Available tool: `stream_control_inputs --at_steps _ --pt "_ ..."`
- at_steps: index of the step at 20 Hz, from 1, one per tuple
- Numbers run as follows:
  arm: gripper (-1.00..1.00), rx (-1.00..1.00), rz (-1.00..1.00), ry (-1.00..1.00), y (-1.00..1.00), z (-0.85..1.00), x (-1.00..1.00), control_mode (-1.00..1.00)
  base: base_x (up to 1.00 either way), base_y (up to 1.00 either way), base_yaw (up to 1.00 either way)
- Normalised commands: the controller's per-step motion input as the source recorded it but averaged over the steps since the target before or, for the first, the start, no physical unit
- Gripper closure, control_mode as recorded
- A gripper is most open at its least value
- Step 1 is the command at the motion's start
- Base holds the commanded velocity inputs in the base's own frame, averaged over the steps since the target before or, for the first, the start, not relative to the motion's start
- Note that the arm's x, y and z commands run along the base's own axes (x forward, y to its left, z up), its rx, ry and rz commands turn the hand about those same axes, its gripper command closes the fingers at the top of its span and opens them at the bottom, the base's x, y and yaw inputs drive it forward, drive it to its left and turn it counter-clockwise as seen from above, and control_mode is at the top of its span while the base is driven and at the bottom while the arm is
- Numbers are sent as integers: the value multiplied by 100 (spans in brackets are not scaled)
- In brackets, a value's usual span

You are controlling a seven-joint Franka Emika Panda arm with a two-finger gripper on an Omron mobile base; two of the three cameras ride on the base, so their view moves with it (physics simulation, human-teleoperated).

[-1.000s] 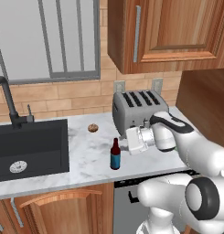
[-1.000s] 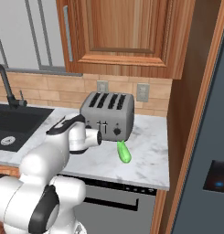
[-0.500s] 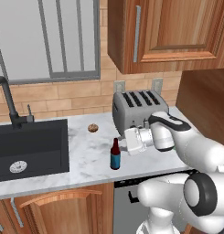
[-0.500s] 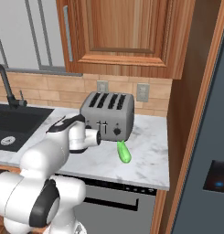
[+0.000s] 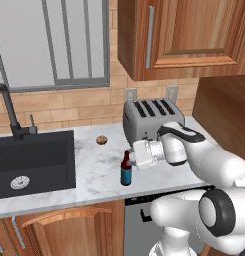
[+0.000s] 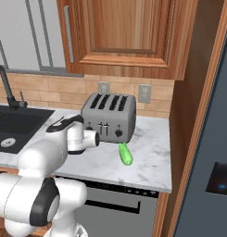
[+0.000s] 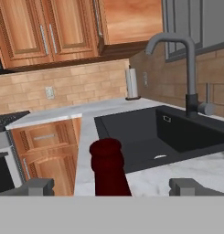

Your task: Place the beer on the top shelf of the fridge to keep it out of children's reach, and place the corn and mushroom on lower shelves for easy access.

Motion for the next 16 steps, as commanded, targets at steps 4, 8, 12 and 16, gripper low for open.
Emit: stream_control_inputs --at_steps 4,8,12,16 --pt "-100 0 0 0 12 0 0 -100 0 0 0" --pt "-100 0 0 0 13 0 0 -100 0 0 0" --pt "-100 0 0 0 21 -1 0 -100 0 0 0" --pt "100 0 0 0 21 -1 0 -100 0 0 0"
